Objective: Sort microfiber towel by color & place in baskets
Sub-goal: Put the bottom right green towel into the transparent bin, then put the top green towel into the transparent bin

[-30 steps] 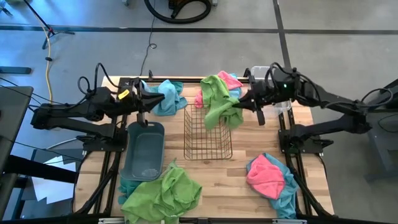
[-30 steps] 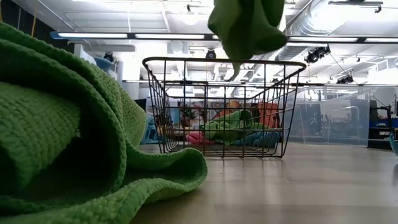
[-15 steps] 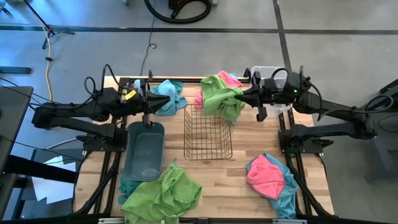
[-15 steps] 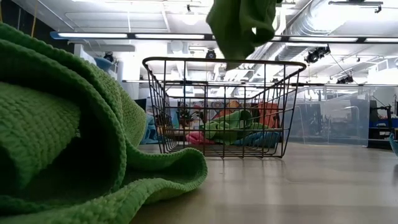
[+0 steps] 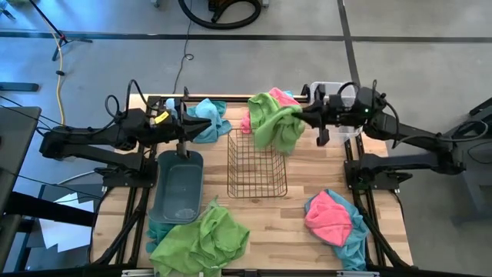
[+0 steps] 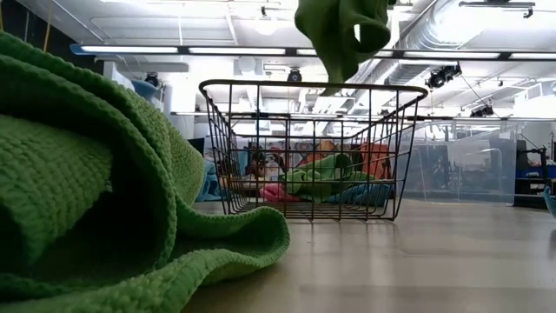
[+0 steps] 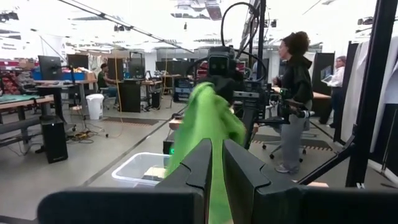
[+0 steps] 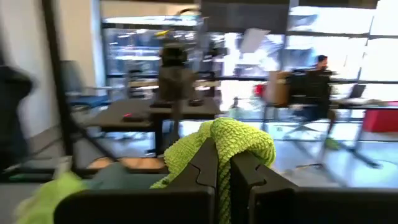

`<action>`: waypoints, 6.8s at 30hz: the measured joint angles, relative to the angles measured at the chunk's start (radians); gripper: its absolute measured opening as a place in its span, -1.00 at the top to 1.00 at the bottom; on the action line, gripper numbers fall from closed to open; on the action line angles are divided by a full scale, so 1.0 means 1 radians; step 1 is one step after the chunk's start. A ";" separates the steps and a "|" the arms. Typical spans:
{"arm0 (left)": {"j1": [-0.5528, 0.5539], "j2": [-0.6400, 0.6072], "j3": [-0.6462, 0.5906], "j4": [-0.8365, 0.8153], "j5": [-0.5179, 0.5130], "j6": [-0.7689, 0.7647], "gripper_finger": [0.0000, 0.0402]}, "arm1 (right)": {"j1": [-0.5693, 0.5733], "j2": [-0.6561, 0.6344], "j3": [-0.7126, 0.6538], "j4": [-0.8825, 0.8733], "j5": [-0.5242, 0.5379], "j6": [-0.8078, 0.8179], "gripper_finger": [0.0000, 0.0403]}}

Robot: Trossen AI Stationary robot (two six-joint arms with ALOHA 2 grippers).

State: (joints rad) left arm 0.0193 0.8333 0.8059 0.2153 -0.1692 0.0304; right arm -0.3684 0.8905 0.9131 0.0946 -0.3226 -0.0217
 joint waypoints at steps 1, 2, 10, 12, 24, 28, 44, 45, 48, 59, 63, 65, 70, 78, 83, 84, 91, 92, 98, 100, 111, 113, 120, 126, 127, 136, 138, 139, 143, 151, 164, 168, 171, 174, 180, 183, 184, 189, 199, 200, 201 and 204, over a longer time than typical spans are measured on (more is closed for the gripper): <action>0.000 0.000 0.000 0.000 0.000 0.000 0.87 | -0.021 -0.005 0.000 -0.002 0.022 -0.002 1.00; 0.000 0.000 0.000 0.000 -0.001 0.000 0.87 | -0.042 -0.010 0.000 -0.006 0.048 -0.002 1.00; 0.000 0.000 0.000 -0.007 -0.001 -0.002 0.87 | -0.229 -0.022 0.000 -0.154 0.256 -0.069 1.00; 0.000 0.000 0.000 -0.007 -0.001 -0.002 0.87 | -0.275 -0.022 0.000 -0.195 0.341 -0.091 1.00; 0.000 0.000 0.000 -0.009 -0.002 -0.020 0.87 | -0.434 -0.021 0.000 -0.422 0.883 -0.133 1.00; 0.000 0.000 0.000 -0.012 -0.036 -0.019 0.87 | -0.435 -0.021 0.000 -0.482 0.883 -0.081 1.00; 0.000 0.000 0.000 -0.013 -0.077 -0.019 0.87 | -0.426 -0.001 -0.003 -1.113 0.779 0.098 1.00; 0.000 0.000 0.000 -0.013 -0.077 -0.018 0.87 | -0.426 0.001 -0.010 -1.140 0.769 0.102 1.00; 0.000 0.000 0.000 -0.013 -0.077 -0.019 0.87 | -0.426 0.001 -0.036 -1.182 0.716 0.103 1.00; 0.000 0.000 0.000 -0.013 -0.078 -0.019 0.87 | -0.428 0.013 -0.045 -1.088 0.638 0.249 1.00; 0.000 0.000 0.000 -0.013 -0.078 -0.018 0.87 | -0.448 0.078 -0.040 -1.086 0.601 0.333 1.00; 0.000 0.000 0.000 -0.013 -0.078 -0.019 0.87 | -0.467 0.132 -0.023 -1.098 0.567 0.323 1.00; 0.000 0.000 0.000 -0.013 -0.078 -0.019 0.87 | -0.526 0.295 0.057 -1.121 0.547 0.225 1.00; 0.000 0.000 0.000 -0.013 -0.078 -0.019 0.87 | -0.614 0.515 0.203 -1.160 0.385 -0.036 1.00; 0.000 0.000 0.000 -0.014 -0.078 -0.019 0.87 | -0.613 0.575 0.246 -1.197 0.355 -0.347 1.00; 0.000 0.000 0.000 -0.014 -0.078 -0.019 0.87 | -0.613 0.583 0.249 -1.201 0.355 -0.395 1.00; 0.000 0.000 0.000 -0.015 -0.078 -0.019 0.87 | -0.614 0.634 0.252 -1.220 0.453 -0.587 1.00; 0.000 0.000 0.000 -0.015 -0.078 -0.019 0.87 | -0.614 0.643 0.252 -1.221 0.468 -0.611 1.00; 0.000 0.000 0.000 -0.015 -0.078 -0.019 0.87 | -0.614 0.691 0.252 -1.223 0.472 -0.701 1.00; 0.000 0.000 0.000 -0.015 -0.078 -0.019 0.87 | -0.614 0.702 0.252 -1.223 0.471 -0.701 1.00; 0.000 0.000 0.000 -0.016 -0.078 -0.026 0.87 | -0.613 0.708 0.252 -1.254 0.531 -0.694 0.70; 0.000 0.000 0.000 -0.016 -0.078 -0.026 0.87 | -0.613 0.708 0.252 -1.277 0.531 -0.685 0.53; 0.000 0.000 0.000 -0.016 -0.078 -0.026 0.87 | -0.613 0.674 0.251 -1.317 0.520 -0.659 0.04; 0.000 0.000 0.000 -0.017 -0.078 -0.026 0.87 | -0.613 0.587 0.251 -1.316 0.533 -0.655 -0.12; 0.000 0.000 0.000 -0.017 -0.078 -0.026 0.87 | -0.613 0.571 0.251 -1.315 0.534 -0.656 -0.13; 0.000 0.000 0.000 -0.016 -0.077 -0.027 0.87 | -0.593 0.435 0.251 -1.309 0.520 -0.602 -0.13; 0.000 0.000 0.000 -0.016 -0.077 -0.027 0.87 | -0.582 0.411 0.251 -1.308 0.506 -0.571 -0.13; 0.000 0.000 0.000 -0.016 -0.077 -0.027 0.87 | -0.576 0.401 0.251 -1.305 0.496 -0.552 -0.13; 0.000 0.000 0.000 -0.016 -0.077 -0.032 0.87 | -0.552 0.362 0.251 -1.280 0.390 -0.484 -0.13; 0.000 0.000 0.000 -0.016 -0.077 -0.063 0.87 | -0.476 0.300 0.251 -1.086 0.236 -0.314 -0.13; 0.000 0.000 0.000 -0.015 -0.077 -0.072 0.87 | -0.281 0.291 0.251 -0.584 0.010 -0.027 -0.13; 0.000 0.000 0.000 -0.015 -0.077 -0.072 0.87 | -0.221 0.291 0.251 -0.431 0.011 -0.025 -0.13; 0.000 0.000 0.000 -0.015 -0.077 -0.072 0.87 | -0.193 0.291 0.251 -0.345 0.027 0.019 -0.13; 0.000 0.000 0.000 -0.015 -0.077 -0.072 0.87 | -0.184 0.291 0.251 -0.322 0.058 0.051 -0.13; 0.000 0.000 0.000 -0.015 -0.079 -0.071 0.87 | -0.185 0.316 0.251 -0.324 0.166 0.164 -0.13; 0.000 0.000 0.000 -0.008 -0.080 -0.071 0.87 | -0.185 0.356 0.253 -0.317 0.206 0.190 -0.13; 0.000 0.000 0.000 -0.001 -0.080 -0.071 0.87 | -0.185 0.376 0.263 -0.329 0.219 0.209 -0.13; 0.000 0.000 0.000 0.028 -0.080 -0.071 0.87 | -0.188 0.528 0.418 -0.515 0.260 0.271 -0.13; 0.000 0.000 0.000 0.026 -0.081 -0.071 0.87 | -0.205 0.889 0.800 -0.977 0.375 0.202 -0.13; 0.000 0.000 0.000 0.026 -0.081 -0.071 0.87 | -0.210 0.920 0.820 -1.007 0.375 0.205 -0.13; 0.000 0.000 0.000 0.026 -0.081 -0.074 0.87 | -0.214 0.952 0.837 -1.034 0.375 0.206 -0.13; 0.000 0.000 0.000 0.026 -0.081 -0.081 0.87 | -0.226 1.032 0.861 -1.079 0.375 0.209 -0.13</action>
State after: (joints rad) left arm 0.0190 0.8333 0.8055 0.2413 -0.2501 -0.0509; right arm -0.5945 1.9224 1.7744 -0.9840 0.0528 0.1877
